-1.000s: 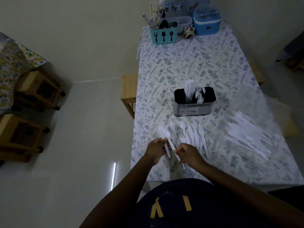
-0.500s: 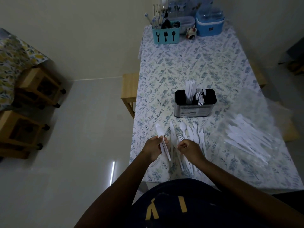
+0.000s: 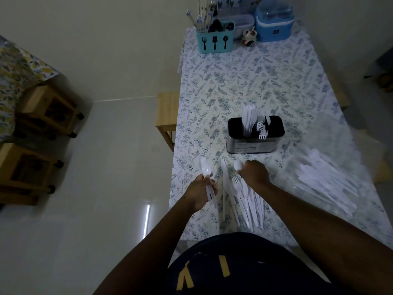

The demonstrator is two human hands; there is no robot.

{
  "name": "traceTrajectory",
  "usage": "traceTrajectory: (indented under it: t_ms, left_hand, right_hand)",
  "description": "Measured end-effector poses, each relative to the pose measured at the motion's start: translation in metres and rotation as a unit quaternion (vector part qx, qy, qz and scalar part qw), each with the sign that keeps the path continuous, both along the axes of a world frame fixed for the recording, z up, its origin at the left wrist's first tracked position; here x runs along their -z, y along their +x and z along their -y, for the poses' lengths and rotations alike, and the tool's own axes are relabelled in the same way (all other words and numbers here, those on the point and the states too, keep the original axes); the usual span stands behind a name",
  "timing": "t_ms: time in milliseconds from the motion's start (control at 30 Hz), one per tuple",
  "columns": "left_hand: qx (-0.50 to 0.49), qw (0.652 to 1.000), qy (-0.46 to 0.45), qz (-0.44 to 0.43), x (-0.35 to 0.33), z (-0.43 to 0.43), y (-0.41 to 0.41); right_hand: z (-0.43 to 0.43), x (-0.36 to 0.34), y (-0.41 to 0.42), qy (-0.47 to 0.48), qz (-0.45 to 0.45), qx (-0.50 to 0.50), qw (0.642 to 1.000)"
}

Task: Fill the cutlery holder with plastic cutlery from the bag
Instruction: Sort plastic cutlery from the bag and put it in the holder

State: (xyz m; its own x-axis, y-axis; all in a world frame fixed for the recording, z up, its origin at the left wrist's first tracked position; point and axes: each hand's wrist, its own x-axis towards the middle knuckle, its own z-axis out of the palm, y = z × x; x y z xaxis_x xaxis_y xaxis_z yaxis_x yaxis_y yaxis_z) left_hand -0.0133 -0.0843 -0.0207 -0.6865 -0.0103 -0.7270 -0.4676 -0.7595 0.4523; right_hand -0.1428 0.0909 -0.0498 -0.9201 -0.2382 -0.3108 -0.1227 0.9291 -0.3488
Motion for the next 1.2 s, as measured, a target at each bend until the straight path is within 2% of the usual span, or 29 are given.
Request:
traceTrajectory:
  t_ms: [133,333,400,567,700,933,1100,1200]
  left_hand:
    - [0.014,1.000,-0.011,0.026,-0.002,0.001,-0.006]
    - [0.034,0.999,-0.034,0.008,0.009,0.006,-0.010]
    - [0.030,0.999,-0.032,0.014,0.008,0.005,-0.012]
    - [0.066,0.984,-0.149,0.067,0.004,-0.002,-0.017]
    - [0.052,0.987,-0.136,0.061,0.007,-0.001,-0.016]
    - [0.074,0.986,-0.142,0.037,0.002,-0.009,-0.015]
    - [0.064,0.993,-0.094,0.003,-0.001,-0.013,-0.007]
    - [0.065,0.992,-0.111,0.014,0.002,-0.016,-0.003]
  right_hand:
    - [0.012,0.002,-0.005,-0.004,0.029,0.004,1.000]
    - [0.021,-0.001,-0.001,-0.024,0.074,0.005,0.997]
    - [0.020,-0.003,0.000,-0.091,0.080,0.029,0.992]
    - [0.016,-0.025,0.004,-0.294,0.064,0.077,0.950]
    - [0.007,-0.040,0.010,-0.405,0.087,0.100,0.905]
    - [0.003,-0.043,0.035,-0.351,0.120,0.013,0.928]
    - [0.010,-0.047,0.052,-0.327,0.059,0.015,0.943]
    - [0.010,-0.047,0.058,-0.308,0.040,0.005,0.950]
